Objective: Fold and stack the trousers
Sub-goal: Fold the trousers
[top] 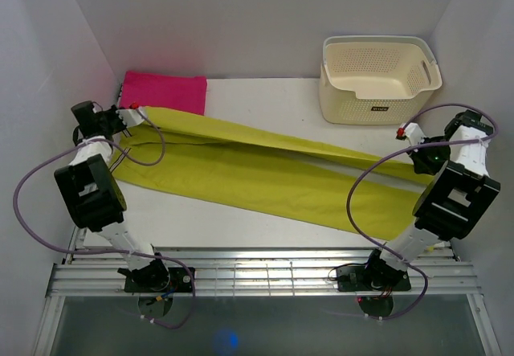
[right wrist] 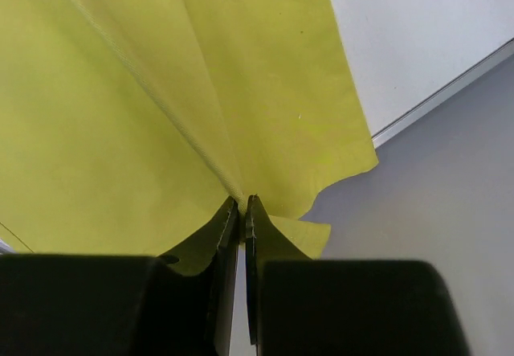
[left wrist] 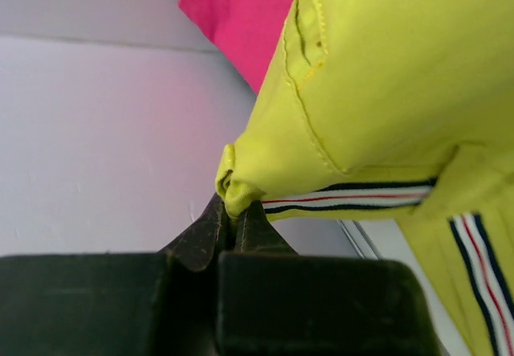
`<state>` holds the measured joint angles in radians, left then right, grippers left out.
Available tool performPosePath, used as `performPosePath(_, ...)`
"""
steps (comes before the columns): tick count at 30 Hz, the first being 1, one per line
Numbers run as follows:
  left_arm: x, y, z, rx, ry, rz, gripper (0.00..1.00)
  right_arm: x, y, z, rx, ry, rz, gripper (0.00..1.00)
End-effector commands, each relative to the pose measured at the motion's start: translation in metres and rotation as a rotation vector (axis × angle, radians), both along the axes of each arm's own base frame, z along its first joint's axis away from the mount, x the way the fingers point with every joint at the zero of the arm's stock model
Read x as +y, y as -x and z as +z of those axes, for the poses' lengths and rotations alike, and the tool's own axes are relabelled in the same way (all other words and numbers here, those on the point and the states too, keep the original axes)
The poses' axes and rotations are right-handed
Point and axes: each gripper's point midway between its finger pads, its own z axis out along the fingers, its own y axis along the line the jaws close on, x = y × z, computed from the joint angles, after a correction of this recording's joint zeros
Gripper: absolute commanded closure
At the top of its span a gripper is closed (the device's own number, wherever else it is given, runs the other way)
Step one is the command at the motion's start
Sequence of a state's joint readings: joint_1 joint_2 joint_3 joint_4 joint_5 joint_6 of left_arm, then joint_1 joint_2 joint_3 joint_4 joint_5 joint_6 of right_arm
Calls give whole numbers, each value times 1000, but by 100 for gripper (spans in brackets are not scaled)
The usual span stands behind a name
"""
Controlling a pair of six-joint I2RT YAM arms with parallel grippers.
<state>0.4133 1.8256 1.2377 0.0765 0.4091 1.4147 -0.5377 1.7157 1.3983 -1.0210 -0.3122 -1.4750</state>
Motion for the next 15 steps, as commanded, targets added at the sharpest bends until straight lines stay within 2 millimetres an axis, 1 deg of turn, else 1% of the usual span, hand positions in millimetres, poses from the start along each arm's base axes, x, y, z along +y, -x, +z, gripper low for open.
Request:
performPosePath(1,50,53,59,-108,-13,115,100,-24,25,21,-39,146,23,92)
performPosePath(2,51,62,54,-90,12,114,100,-23,31,20,-39,150,31,92)
performPosePath(3,56,76,58,-92,22,105,100,-22,40,25,-46,167,36,92)
performPosePath(4,51,90,36,-19,73,98,100,-19,48,22,-35,170,47,92)
performPosePath(5,50,100,27,16,89,86,100,-12,62,8,3,163,73,92)
performPosePath(6,51,110,25,28,83,64,100,-9,71,8,3,177,82,92)
performPosePath(7,43,124,4,98,129,57,100,-7,77,3,12,188,98,92)
performPosePath(8,40,131,-5,132,145,48,100,2,92,-15,53,171,112,92)
performPosePath(9,36,139,-11,163,135,21,100,1,98,-16,51,205,129,92)
performPosePath(10,23,155,-31,250,184,3,100,2,103,-21,59,218,135,92)
performPosePath(11,19,163,-38,285,191,-9,100,4,113,-32,85,225,143,92)
performPosePath(12,16,170,-45,313,202,-11,100,3,117,-33,85,239,154,92)
performPosePath(14,8,191,-69,408,229,-9,100,3,121,-37,86,246,155,92)
performPosePath(15,9,197,-79,440,229,0,100,4,125,-41,92,243,154,92)
